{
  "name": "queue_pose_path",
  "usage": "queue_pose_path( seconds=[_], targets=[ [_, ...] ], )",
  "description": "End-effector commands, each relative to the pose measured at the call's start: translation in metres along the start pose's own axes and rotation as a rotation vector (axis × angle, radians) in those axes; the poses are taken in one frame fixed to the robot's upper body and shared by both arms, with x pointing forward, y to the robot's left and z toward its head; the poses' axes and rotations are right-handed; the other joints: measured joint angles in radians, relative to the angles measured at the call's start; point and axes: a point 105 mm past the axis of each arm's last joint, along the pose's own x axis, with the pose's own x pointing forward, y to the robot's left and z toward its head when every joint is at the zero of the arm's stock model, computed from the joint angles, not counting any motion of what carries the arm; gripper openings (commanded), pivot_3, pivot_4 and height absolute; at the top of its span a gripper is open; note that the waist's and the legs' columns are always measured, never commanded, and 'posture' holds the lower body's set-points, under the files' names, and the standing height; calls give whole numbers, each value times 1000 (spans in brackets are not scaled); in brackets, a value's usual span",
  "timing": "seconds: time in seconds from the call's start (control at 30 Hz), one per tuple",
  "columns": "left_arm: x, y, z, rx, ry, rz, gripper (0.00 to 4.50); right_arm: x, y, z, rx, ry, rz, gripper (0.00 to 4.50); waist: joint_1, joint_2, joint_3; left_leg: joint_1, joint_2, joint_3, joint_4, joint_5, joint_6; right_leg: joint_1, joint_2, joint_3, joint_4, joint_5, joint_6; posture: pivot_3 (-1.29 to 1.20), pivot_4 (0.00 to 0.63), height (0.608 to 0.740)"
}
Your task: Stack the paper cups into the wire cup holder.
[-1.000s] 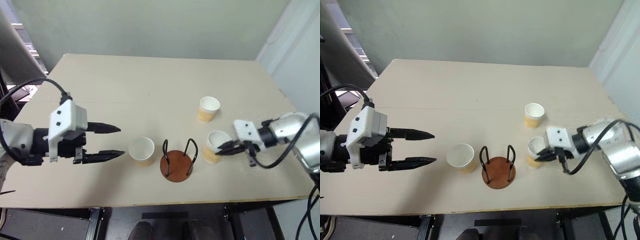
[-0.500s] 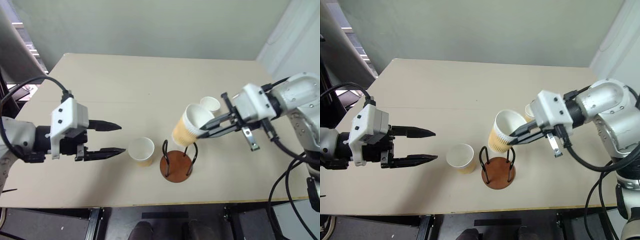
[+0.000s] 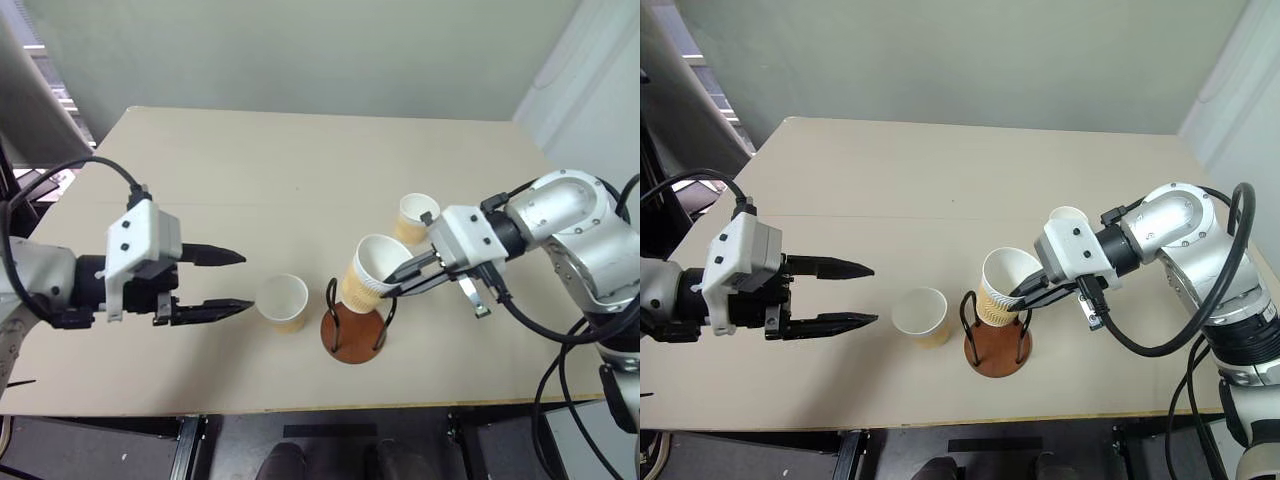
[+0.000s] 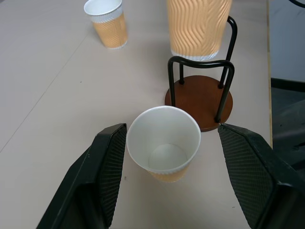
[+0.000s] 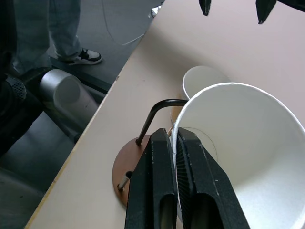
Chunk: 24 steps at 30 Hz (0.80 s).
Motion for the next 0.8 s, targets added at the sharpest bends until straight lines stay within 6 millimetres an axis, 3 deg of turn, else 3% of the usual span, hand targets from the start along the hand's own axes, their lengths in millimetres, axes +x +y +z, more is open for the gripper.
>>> queue_pose_path(
  seconds=[0.03,0.1,0.37,0.47,0.6,0.67,0.8],
  targets=[
    [-5,-2,9,43,-4,9,3272,-3,-2,3,-28,10,-9,234,0,0,0,0,0,0,0,0,0,0,0,0,0,0,0,0,150,740],
    [-5,-2,9,43,-5,8,3272,-2,-2,3,-30,9,-4,609,0,0,0,0,0,0,0,0,0,0,0,0,0,0,0,0,150,740],
    [-5,0,9,46,-2,9,3272,-3,-3,9,-44,-4,-7,3443,0,0,0,0,0,0,0,0,0,0,0,0,0,0,0,0,150,740],
    [-5,0,9,49,-1,7,3272,-15,-22,6,-47,10,-103,4485,-1,0,0,0,0,0,0,0,0,0,0,0,0,0,0,0,150,740],
    [-5,0,10,51,-1,4,3272,-46,-90,-35,30,141,-476,4485,-3,0,0,2,1,-4,1,0,0,-1,-1,1,3,0,-1,0,150,740],
    [-4,0,10,51,-2,2,3272,-56,-105,-61,63,217,-561,4485,-3,0,0,2,2,-5,1,-1,1,-2,-1,1,5,1,-2,0,150,740],
    [-6,-2,10,47,2,7,3272,-68,-106,-114,175,339,-579,4485,7,0,0,0,2,-7,-1,-1,1,-5,-2,2,7,0,-4,0,150,740]
  ],
)
